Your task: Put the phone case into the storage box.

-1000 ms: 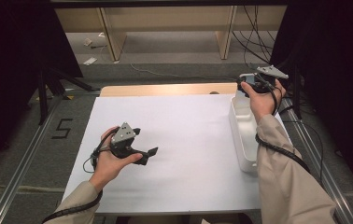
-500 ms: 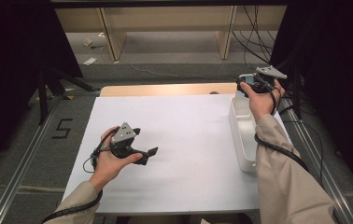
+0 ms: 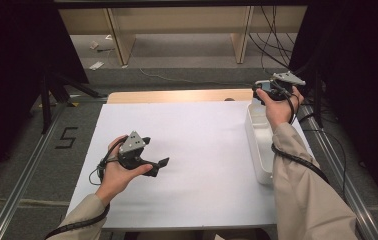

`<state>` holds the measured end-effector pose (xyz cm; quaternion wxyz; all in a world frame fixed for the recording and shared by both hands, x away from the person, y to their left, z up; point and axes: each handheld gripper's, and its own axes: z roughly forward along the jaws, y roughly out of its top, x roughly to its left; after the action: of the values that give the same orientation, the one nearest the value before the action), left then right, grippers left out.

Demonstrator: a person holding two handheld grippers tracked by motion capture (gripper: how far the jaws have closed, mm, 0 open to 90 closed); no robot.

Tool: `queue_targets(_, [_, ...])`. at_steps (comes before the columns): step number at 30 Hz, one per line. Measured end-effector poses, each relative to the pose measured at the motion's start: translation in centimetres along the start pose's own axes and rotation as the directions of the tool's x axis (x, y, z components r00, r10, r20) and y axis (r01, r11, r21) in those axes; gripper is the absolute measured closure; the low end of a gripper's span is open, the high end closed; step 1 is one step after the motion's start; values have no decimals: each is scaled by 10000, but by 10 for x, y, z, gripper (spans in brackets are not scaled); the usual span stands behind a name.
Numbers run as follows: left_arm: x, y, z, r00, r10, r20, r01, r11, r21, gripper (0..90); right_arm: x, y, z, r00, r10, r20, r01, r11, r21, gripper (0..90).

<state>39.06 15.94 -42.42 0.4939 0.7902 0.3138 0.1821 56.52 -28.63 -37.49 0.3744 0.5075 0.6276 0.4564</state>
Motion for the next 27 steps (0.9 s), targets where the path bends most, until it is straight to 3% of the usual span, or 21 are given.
queue_targets(27, [0,0,0,10000,1,4,-1,10000,-5,18,-1,-11,8,9999,24,114,-27,9997,243,183])
